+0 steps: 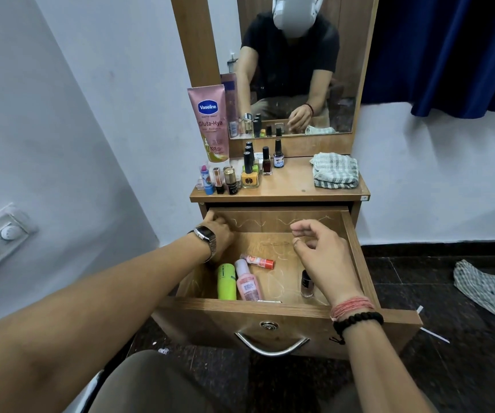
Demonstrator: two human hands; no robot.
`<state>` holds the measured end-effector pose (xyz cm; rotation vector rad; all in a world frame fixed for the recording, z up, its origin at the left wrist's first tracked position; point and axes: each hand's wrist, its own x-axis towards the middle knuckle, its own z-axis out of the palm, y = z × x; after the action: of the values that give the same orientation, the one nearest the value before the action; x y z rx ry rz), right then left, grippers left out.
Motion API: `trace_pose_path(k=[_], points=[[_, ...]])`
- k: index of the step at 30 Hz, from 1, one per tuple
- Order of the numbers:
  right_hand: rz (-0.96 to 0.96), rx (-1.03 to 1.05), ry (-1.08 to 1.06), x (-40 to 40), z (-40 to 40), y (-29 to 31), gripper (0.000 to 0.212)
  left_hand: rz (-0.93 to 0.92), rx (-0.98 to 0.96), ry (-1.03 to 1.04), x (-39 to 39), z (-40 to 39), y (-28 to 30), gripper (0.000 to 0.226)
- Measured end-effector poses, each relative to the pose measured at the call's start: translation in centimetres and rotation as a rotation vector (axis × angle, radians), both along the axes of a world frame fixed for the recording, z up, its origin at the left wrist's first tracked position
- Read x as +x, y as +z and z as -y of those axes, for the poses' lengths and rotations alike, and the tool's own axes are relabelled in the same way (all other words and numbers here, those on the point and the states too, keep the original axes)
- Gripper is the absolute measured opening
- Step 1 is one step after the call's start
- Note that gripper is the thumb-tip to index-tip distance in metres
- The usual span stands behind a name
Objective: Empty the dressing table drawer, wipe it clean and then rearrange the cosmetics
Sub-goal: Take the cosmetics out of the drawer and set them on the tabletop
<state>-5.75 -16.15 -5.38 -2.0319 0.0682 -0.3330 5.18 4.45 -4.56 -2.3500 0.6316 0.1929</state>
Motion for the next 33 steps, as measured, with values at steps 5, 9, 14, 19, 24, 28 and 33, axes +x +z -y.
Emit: trace_pose_path(k=[5,9,14,19,24,28,33], points=[[-0.002,-0.005,0.004,0.0,0.0,0.0,0.025,0.062,-0.16,-0.044,-0.3,-0.1,0.7,0.06],[-0.009,-0.006,0.028,-0.3,-0.1,0.2,0.026,0.085,-0.361,-0.011,-1.3,0.0,1.8,0.059],[-0.038,-0.071,0.178,-0.7,-0.5,0.7,0.045,-0.081,-0.896,0.096,-4.2,1.7,3.4,0.066],[0.057,-0.108,0.276,-1.0,-0.9,1.2,0.043,-0.312,-1.346,0.248,-7.2,2.7,3.4,0.049],[0.133,-0.097,0.258,-0.7,-0.9,1.1,0.021,-0.425,-1.443,0.32,-8.5,3.1,2.9,0.06],[0.111,-0.046,0.21,-0.3,-0.8,0.8,0.016,-0.564,-1.546,0.363,-8.6,2.8,2.8,0.056],[0.076,-0.026,0.132,-0.1,-0.4,0.5,0.016,-0.597,-1.638,0.334,-9.2,2.8,2.2,0.026]])
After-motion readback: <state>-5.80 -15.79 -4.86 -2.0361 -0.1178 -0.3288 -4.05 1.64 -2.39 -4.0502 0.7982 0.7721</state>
